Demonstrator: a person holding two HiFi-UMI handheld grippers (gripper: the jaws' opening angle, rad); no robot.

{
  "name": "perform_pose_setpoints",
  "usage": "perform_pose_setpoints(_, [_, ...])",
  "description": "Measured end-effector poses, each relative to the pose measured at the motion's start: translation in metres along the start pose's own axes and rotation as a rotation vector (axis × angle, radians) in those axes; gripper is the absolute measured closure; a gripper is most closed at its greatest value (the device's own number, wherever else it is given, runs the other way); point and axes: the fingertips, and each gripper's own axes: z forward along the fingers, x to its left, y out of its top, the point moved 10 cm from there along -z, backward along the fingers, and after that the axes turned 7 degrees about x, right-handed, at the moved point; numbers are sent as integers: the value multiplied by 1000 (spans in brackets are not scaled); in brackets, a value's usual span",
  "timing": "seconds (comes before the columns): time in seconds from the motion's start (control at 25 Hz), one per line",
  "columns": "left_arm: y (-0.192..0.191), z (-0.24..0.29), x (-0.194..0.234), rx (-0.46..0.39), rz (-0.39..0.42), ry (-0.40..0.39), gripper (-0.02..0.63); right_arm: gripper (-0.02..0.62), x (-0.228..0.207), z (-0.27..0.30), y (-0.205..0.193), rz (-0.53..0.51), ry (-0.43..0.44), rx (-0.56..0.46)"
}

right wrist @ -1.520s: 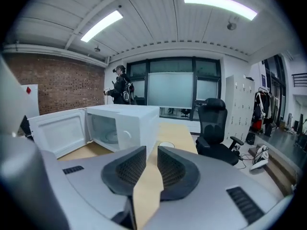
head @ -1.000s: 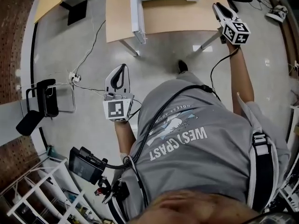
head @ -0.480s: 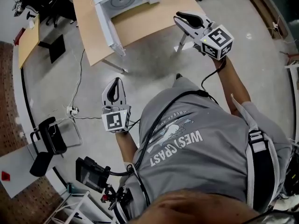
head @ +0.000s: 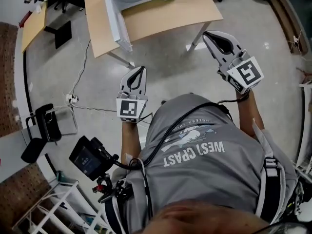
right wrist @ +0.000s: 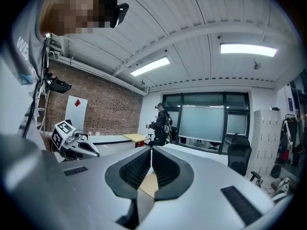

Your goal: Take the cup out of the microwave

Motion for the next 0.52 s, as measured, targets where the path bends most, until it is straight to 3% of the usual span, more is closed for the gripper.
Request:
perform_pose_setpoints(0.28, [19, 10, -11, -18, 44, -35, 561, 574, 9, -2, -9, 69, 38, 41])
perform_pose_setpoints(0.52, [34, 19, -15, 13, 6, -34, 561, 574, -9, 0, 2, 67, 63, 52])
